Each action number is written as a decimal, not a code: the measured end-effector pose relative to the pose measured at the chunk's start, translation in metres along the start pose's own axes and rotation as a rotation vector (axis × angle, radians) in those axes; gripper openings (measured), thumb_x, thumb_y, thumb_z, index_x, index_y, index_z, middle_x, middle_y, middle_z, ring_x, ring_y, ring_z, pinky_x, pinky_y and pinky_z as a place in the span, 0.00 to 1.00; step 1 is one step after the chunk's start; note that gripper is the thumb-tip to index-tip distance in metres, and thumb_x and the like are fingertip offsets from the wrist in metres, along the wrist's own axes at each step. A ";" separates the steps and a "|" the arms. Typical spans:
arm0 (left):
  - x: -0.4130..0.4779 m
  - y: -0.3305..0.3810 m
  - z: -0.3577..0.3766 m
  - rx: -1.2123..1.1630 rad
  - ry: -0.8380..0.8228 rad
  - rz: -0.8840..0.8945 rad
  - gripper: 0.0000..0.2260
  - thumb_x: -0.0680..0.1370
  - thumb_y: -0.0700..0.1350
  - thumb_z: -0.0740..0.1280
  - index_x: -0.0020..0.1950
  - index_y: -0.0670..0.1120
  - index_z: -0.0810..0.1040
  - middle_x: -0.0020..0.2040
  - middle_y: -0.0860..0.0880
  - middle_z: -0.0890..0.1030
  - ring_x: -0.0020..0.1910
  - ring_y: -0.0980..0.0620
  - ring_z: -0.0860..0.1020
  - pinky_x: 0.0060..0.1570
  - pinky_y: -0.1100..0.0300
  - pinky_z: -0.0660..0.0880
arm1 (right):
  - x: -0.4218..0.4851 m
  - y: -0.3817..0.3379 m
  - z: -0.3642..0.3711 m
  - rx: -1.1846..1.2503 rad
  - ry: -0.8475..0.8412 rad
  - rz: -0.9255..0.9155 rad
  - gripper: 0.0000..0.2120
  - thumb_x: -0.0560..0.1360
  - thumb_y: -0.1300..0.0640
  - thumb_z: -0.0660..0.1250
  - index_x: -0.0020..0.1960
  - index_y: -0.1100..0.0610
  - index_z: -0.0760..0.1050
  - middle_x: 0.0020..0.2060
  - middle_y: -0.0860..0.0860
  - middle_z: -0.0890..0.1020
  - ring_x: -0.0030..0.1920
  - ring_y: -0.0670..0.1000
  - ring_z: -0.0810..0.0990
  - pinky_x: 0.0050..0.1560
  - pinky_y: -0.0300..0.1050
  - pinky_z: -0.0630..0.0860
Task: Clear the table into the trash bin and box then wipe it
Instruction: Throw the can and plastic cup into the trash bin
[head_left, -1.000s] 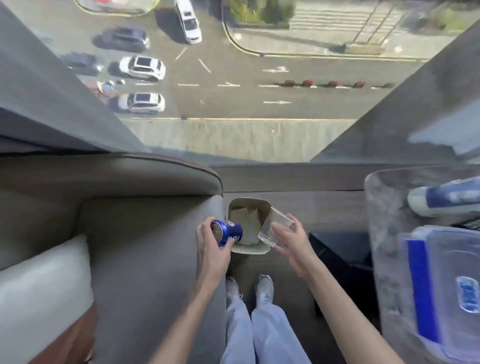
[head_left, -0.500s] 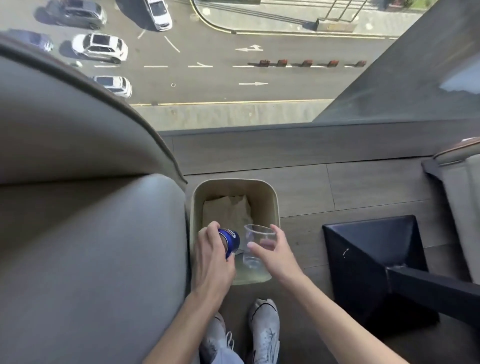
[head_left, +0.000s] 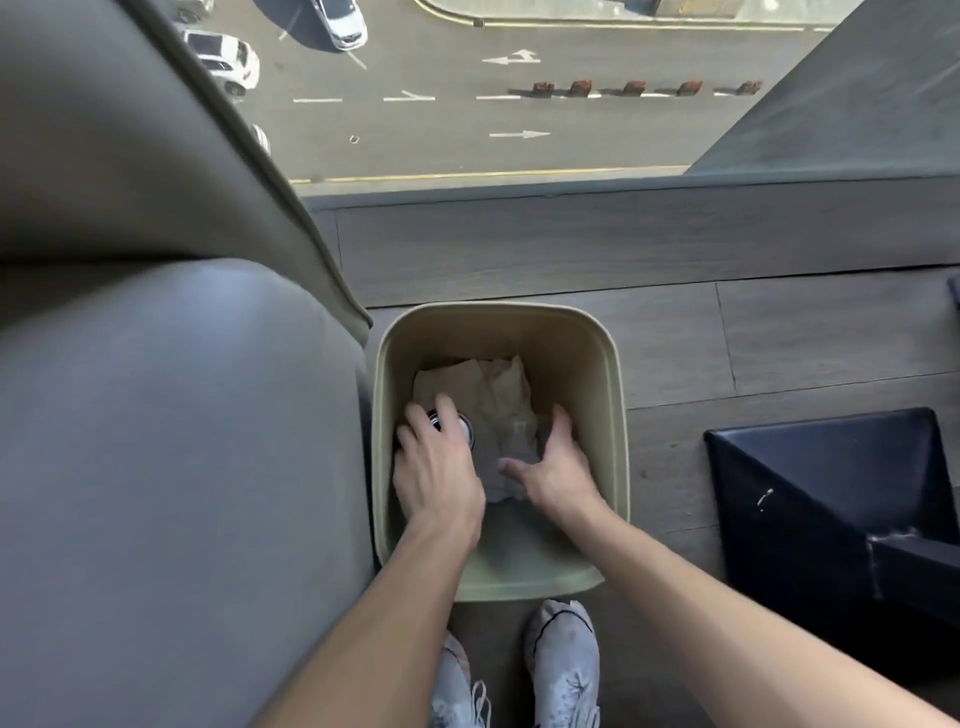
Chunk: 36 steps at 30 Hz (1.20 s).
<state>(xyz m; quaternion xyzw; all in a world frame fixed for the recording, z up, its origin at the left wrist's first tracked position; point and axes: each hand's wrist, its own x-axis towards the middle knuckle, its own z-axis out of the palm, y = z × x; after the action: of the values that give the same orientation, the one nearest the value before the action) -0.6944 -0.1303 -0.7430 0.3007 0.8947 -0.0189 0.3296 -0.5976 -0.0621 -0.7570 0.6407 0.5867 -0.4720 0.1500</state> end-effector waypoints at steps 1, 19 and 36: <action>-0.003 0.000 -0.001 0.018 -0.015 0.011 0.35 0.75 0.43 0.70 0.75 0.46 0.52 0.72 0.39 0.59 0.66 0.41 0.69 0.59 0.52 0.72 | -0.004 -0.001 -0.002 -0.024 -0.016 -0.009 0.48 0.71 0.54 0.75 0.79 0.49 0.46 0.72 0.57 0.68 0.71 0.60 0.69 0.68 0.52 0.68; -0.228 -0.001 -0.234 -0.150 -0.071 0.112 0.15 0.77 0.43 0.59 0.64 0.48 0.73 0.62 0.46 0.76 0.61 0.43 0.74 0.58 0.49 0.71 | -0.284 -0.081 -0.161 -0.636 0.119 -0.456 0.25 0.76 0.47 0.66 0.72 0.51 0.67 0.65 0.48 0.74 0.70 0.50 0.68 0.76 0.56 0.52; -0.490 0.051 -0.480 -0.028 -0.168 0.244 0.22 0.78 0.52 0.59 0.71 0.48 0.68 0.70 0.42 0.71 0.69 0.41 0.70 0.67 0.48 0.68 | -0.620 -0.099 -0.321 -0.403 0.116 -0.588 0.21 0.79 0.44 0.62 0.70 0.46 0.70 0.72 0.46 0.71 0.69 0.49 0.72 0.69 0.47 0.70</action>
<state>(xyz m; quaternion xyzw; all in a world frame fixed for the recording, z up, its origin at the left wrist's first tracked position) -0.6491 -0.2341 -0.0650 0.3998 0.8211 0.0087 0.4073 -0.4652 -0.1745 -0.0733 0.4278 0.8348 -0.3326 0.0974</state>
